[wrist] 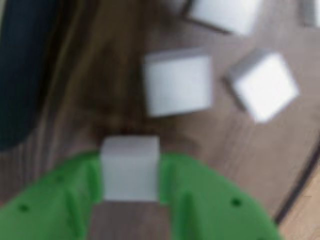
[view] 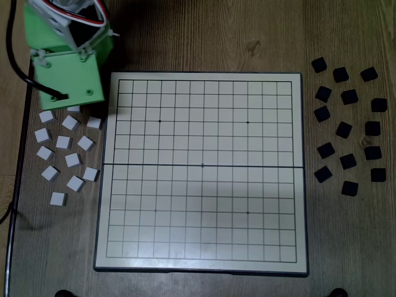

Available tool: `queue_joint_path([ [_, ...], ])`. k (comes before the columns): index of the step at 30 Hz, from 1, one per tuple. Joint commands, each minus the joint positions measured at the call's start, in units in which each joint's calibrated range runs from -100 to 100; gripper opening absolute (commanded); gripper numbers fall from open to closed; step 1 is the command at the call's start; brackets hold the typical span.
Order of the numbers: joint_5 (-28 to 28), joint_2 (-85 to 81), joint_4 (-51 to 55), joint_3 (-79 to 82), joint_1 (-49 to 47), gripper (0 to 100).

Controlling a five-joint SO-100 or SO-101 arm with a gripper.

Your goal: Grasp a White stone and put it on the board on position (0,0).

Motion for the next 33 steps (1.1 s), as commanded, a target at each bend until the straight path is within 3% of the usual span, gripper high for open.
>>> queue_joint_path([
  [1, 0.05, -5.67, 1.98, -7.75, 1.26, 6],
  [15, -2.2, -9.74, 12.57, -19.44, 1.17, 6],
  [33, -18.66, -11.44, 31.75, -31.23, -18.86, 6],
])
